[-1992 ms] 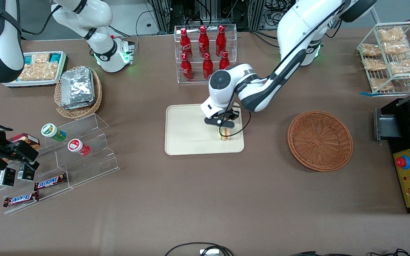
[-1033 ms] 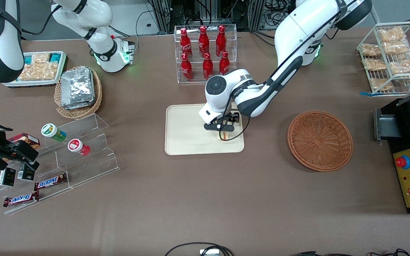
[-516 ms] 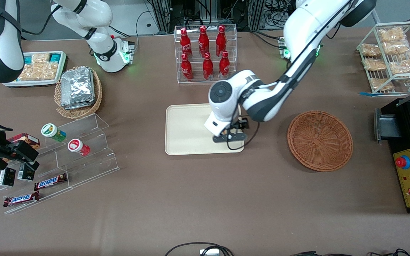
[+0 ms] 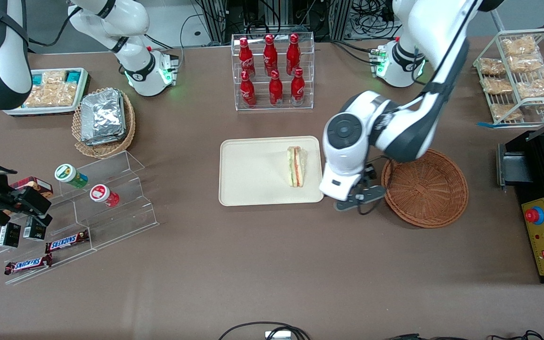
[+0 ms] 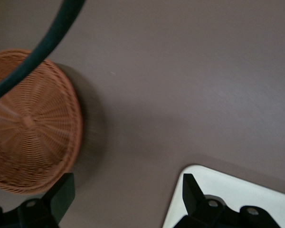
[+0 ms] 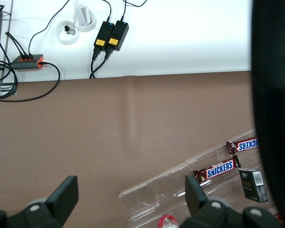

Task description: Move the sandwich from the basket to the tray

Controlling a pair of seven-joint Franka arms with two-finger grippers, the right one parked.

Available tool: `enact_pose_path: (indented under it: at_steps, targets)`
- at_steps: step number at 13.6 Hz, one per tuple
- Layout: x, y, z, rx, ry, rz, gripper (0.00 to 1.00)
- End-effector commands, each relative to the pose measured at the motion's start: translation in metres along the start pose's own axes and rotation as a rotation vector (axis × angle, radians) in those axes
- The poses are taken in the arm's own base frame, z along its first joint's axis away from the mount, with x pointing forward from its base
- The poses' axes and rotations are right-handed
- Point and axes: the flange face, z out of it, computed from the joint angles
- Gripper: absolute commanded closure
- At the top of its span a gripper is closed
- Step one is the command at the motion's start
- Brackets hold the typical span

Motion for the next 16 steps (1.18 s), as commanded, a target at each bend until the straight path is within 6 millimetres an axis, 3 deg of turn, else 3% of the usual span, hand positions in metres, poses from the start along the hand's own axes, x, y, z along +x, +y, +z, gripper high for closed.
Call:
enact_pose_path:
  at_steps: [1,3,5,8,11,13,16]
  targets:
    - [0.025,-0.046,-0.015,0.04,-0.007,-0.04,0.0]
    - [0.051,-0.085,-0.022,0.051,-0.021,-0.012,0.0]
    - [0.077,-0.14,-0.035,0.039,-0.063,0.047,0.0]
    - [0.095,-0.21,-0.058,0.028,-0.112,0.154,0.0]
    - [0.093,-0.25,-0.088,-0.027,-0.124,0.206,0.0]
    - [0.101,-0.293,-0.097,-0.061,-0.14,0.2,0.0]
    - [0.092,-0.321,-0.124,-0.109,-0.128,0.248,0.0]
